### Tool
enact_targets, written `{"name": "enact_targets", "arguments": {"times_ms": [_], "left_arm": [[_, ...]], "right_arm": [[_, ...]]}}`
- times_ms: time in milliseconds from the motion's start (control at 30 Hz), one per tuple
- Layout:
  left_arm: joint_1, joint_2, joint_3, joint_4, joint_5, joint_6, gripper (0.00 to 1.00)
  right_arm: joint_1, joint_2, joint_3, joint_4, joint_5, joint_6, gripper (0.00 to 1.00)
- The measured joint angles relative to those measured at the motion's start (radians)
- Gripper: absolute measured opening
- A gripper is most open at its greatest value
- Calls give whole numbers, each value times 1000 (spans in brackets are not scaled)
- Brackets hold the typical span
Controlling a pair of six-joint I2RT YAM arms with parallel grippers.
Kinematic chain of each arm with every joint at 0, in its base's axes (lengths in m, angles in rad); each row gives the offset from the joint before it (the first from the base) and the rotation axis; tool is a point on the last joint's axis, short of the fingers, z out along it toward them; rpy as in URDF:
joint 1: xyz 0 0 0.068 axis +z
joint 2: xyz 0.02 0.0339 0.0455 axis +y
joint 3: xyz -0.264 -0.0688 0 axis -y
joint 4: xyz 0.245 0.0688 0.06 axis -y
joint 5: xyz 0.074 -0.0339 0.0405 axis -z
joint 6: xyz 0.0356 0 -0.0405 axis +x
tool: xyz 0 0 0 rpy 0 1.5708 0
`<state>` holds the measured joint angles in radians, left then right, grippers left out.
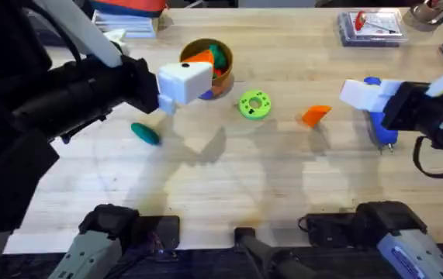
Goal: Pick up the gripper from the table and insert it into the empty holder that is missing its gripper. Then pick up a screw, insert it into the mounting hole, and use the screwdriver to tighten it. Finally, clean up the table by picking up the vegetable and placing it into the bucket.
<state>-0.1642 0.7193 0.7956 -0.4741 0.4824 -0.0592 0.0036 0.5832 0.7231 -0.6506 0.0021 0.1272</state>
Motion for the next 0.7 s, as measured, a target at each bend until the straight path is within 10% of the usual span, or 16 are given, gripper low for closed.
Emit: {"name": "enact_targets", "arguments": {"times_ms": [267,700], "left_arm": [[-2,-102,-86,72,0,31,985],[-2,-609,-568,372,64,80,985]], "right_arm": [[0,0,0,0,0,0,994],[0,0,0,0,0,0,992]]}}
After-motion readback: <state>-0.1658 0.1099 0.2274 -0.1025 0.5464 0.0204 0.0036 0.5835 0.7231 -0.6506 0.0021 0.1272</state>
